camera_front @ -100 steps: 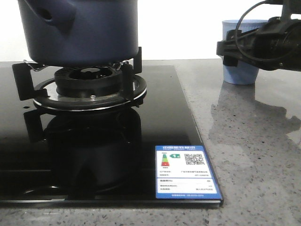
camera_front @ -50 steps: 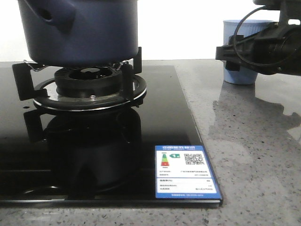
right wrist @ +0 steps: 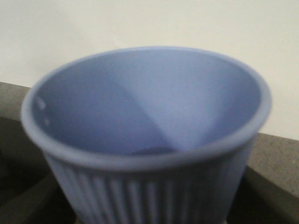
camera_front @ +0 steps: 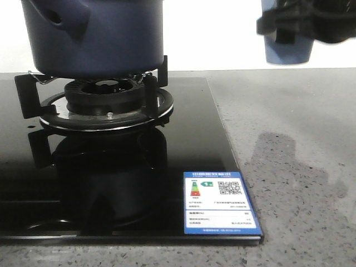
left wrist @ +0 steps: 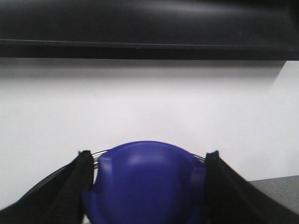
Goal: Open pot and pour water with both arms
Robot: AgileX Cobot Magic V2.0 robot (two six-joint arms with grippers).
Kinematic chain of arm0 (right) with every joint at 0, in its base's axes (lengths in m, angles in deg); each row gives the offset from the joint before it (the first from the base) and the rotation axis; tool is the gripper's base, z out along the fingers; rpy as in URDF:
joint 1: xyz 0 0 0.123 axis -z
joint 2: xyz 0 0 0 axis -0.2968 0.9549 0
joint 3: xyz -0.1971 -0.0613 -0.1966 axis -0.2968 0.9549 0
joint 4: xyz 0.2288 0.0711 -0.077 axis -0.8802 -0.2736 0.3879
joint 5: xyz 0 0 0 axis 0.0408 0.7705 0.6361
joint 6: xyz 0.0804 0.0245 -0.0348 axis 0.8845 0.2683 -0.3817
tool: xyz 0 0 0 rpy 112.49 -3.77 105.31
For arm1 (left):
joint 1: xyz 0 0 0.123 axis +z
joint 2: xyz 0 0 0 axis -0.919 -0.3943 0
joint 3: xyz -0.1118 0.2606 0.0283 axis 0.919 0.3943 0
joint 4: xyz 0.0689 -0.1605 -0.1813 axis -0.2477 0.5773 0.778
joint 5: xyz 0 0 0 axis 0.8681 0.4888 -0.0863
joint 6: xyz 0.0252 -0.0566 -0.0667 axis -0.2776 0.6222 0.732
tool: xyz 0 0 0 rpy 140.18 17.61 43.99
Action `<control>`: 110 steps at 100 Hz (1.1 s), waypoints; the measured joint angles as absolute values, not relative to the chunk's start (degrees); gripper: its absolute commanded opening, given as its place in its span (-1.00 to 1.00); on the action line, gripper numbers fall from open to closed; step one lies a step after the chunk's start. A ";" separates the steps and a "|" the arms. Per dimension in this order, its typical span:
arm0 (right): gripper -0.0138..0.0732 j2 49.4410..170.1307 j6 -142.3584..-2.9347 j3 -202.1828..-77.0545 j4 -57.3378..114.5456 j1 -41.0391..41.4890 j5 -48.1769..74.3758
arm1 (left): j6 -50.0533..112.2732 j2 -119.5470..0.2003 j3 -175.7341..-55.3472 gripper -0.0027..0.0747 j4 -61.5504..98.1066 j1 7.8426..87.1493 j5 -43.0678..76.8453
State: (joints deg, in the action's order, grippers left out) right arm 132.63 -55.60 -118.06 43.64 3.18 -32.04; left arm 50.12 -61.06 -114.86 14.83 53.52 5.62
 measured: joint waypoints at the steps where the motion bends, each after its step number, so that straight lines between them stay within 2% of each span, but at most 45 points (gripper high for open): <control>1: 0.13 131.91 -55.60 -118.06 43.64 3.18 -31.70 | 50.12 -61.06 -114.86 0.02 14.83 53.52 5.62; 36: 0.13 120.93 -55.60 -124.02 47.43 1.78 -11.37 | 50.12 -61.06 -114.86 0.02 14.83 53.52 5.62; 68: 0.13 121.99 -55.60 -134.85 52.30 -3.91 -1.20 | 50.12 -61.06 -114.86 0.02 14.83 53.52 5.62; 110: 0.13 131.64 -55.60 -148.32 67.81 -12.75 11.96 | 50.12 -61.06 -114.86 0.02 14.83 53.52 5.62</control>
State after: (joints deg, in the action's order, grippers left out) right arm 131.64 -55.60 -148.32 67.81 -12.75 11.96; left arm 50.12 -61.06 -114.86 14.83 53.52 5.62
